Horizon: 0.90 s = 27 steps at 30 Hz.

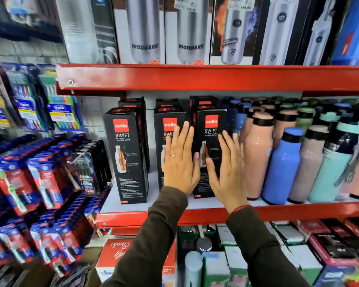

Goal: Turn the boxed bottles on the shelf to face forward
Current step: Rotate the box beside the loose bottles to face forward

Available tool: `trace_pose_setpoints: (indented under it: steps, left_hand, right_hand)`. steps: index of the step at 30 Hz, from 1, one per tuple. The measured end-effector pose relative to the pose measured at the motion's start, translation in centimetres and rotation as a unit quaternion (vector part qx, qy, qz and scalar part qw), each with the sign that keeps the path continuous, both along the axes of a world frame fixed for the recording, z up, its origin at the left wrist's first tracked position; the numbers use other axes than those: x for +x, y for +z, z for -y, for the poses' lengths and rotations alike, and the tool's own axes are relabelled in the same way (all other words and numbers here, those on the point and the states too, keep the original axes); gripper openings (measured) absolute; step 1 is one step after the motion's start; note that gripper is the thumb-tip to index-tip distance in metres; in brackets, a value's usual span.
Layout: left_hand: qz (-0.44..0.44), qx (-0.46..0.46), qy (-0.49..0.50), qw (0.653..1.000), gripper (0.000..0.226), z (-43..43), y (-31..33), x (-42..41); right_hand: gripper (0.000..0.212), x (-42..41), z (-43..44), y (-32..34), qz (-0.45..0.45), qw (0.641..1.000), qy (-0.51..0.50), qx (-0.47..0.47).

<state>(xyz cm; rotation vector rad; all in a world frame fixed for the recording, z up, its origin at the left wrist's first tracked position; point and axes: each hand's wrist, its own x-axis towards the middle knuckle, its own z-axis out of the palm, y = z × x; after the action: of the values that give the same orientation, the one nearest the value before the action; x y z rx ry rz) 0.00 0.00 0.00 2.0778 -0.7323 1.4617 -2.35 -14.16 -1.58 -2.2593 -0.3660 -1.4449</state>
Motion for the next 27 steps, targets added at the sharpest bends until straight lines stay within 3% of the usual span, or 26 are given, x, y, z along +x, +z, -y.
trace_pose_setpoints:
  steps: [3,7,12,18,27]
  left_hand:
    - [-0.078,-0.031,-0.103,0.991,0.063,1.1,-1.8,-0.5]
    - [-0.19,-0.114,-0.198,0.955,0.061,3.3,-4.0,-1.1]
    - [-0.301,-0.238,-0.153,0.911,0.059,5.9,-5.7,-0.3]
    - [-0.404,-0.324,-0.124,0.846,0.05,7.0,-6.0,1.1]
    - [-0.389,-0.339,-0.062,0.854,0.042,6.8,-6.7,1.6]
  right_hand:
    - [0.06,0.2,0.2,-1.5,-0.053,0.996,0.023,0.073]
    - [0.06,1.0,0.6,-3.5,-0.148,0.962,0.077,0.217]
    - [0.054,2.5,1.6,-4.0,-0.249,0.924,0.109,0.27]
    - [0.044,3.2,2.6,-4.9,-0.26,0.897,0.165,0.317]
    - [0.036,3.4,3.2,-5.4,-0.22,0.904,0.159,0.331]
